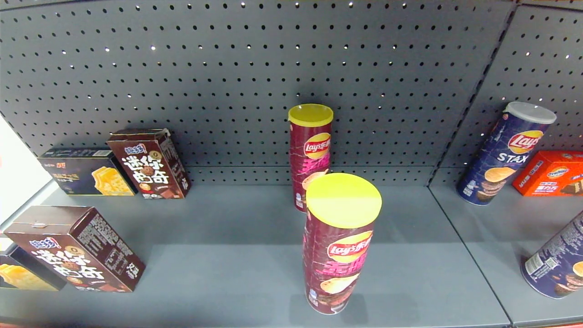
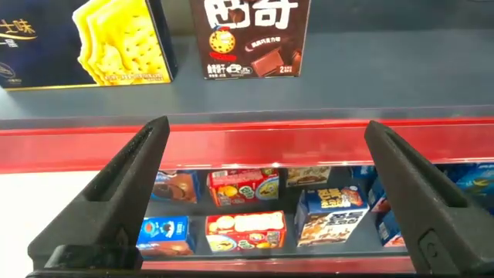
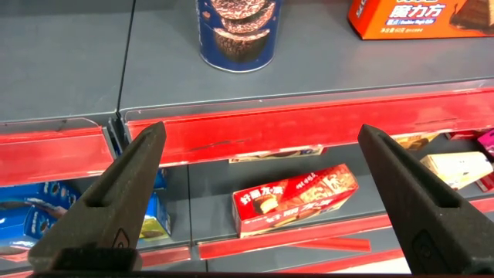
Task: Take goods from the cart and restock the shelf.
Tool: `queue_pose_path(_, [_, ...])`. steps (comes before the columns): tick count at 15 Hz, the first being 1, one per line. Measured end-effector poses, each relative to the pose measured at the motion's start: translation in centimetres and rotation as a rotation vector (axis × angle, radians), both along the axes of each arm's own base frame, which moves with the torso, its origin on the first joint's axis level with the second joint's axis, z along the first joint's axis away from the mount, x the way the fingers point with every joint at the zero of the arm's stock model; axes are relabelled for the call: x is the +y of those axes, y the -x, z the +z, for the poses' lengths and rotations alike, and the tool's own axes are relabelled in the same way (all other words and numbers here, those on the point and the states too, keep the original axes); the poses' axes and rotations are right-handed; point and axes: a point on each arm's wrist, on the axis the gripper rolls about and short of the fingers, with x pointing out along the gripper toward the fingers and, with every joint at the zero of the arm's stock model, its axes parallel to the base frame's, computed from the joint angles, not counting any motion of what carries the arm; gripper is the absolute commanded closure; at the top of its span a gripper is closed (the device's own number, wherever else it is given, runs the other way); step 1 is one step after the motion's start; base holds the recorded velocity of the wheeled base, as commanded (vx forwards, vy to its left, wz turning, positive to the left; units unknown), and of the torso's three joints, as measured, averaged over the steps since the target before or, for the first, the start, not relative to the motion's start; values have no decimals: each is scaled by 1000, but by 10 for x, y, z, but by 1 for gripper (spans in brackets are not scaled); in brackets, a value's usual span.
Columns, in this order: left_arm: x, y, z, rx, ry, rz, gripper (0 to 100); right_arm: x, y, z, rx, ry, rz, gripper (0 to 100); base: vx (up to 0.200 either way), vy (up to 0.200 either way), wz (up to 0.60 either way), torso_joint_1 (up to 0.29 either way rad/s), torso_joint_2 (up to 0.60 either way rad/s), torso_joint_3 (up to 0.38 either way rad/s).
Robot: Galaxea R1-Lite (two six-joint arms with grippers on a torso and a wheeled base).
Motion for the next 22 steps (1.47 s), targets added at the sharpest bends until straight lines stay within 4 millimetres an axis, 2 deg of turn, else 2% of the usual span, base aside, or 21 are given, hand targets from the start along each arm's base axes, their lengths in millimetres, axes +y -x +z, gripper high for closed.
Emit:
queue_pose_path(5, [0,0,0,0,1,1,0,0,0,0,-1,-7,-4,0,0,0,0,0,0,0])
queue_pose_path(7, [0,0,0,0,1,2,0,0,0,8,-51,-3,-13,0,0,0,0,0,0,0])
queue_pose_path(9, [0,0,0,1,2,1,0,0,1,36,-125,5,-13,0,0,0,0,0,0,0])
queue_pose_path(13, [0,0,1,-2,3,2,0,2,-2,122,-267,20,63,0,0,0,0,0,0,0])
queue_pose_path(15, [0,0,0,-2,4,3,0,2,-7,156,-305,28,99,0,0,0,0,0,0,0])
queue_pose_path(17, [0,0,0,-1,5,2,0,1,-12,177,-323,35,141,0,0,0,0,0,0,0])
queue_pose_path(22, [0,0,0,-1,5,2,0,2,-28,203,-315,60,277,0,0,0,0,0,0,0])
